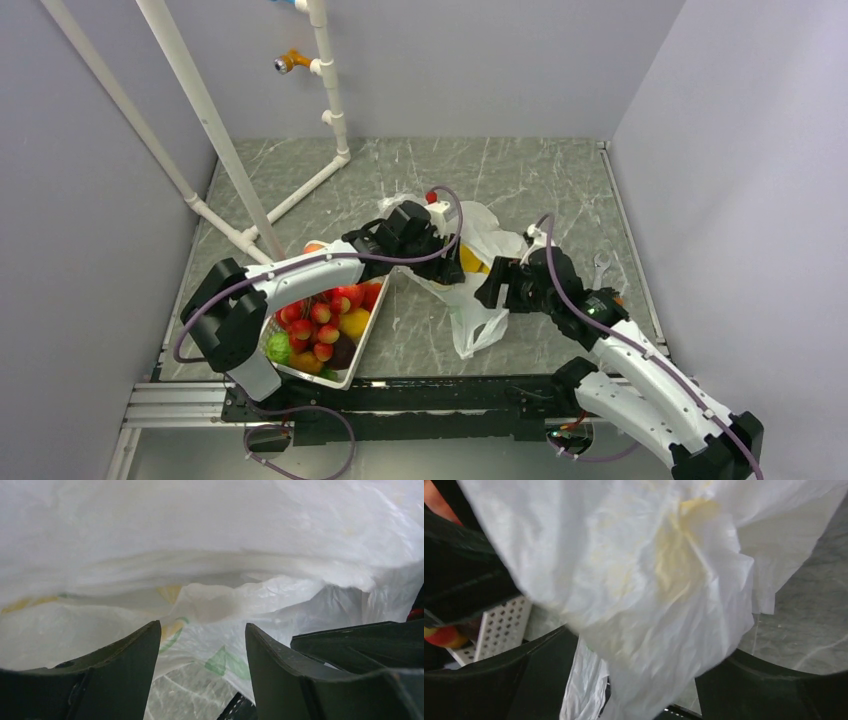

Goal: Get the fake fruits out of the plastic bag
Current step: Adjust the plastic bag at the center of the board.

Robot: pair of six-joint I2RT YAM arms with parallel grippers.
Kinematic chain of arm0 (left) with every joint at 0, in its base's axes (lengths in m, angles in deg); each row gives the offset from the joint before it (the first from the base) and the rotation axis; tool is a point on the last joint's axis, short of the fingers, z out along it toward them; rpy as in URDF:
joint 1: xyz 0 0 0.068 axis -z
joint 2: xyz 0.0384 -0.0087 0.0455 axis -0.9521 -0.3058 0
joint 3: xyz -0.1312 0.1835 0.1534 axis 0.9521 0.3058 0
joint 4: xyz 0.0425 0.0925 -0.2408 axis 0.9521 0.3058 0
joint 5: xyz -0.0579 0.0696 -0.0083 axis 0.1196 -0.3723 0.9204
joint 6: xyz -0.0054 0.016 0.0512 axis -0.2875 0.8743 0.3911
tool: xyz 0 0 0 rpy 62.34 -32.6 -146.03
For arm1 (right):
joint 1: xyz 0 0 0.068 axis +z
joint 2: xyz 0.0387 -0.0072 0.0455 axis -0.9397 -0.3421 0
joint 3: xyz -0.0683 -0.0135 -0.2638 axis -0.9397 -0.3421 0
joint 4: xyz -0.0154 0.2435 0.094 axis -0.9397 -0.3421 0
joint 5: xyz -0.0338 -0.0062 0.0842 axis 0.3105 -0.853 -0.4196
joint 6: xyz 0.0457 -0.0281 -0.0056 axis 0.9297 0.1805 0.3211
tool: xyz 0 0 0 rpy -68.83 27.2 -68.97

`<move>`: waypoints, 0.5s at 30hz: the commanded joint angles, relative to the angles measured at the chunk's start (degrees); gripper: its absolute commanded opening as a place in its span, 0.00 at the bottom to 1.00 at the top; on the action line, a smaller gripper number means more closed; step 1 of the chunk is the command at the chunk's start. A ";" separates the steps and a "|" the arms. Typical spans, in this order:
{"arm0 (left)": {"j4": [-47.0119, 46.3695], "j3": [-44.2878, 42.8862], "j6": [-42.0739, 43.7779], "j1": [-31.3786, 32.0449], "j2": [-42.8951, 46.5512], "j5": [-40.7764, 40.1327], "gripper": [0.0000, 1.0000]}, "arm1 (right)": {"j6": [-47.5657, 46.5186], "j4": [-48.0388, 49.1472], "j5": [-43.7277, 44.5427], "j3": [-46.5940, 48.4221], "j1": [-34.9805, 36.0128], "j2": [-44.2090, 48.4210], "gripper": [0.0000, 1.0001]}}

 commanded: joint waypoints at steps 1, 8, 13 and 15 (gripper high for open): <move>-6.92 -1.43 -1.79 0.54 0.99 -1.05 0.68 | 3.77 -8.12 7.06 8.22 0.17 -1.07 0.84; -7.68 -1.23 -1.91 1.00 -1.96 -1.76 0.67 | -2.93 -4.42 7.43 16.28 0.10 1.78 0.83; -9.47 0.53 -3.43 1.15 -2.61 -0.62 0.65 | -9.03 -2.47 6.46 21.55 0.18 -0.07 0.85; -9.77 1.09 -3.54 1.39 -2.13 -0.87 0.65 | -11.35 -1.00 3.84 23.67 0.10 0.93 0.85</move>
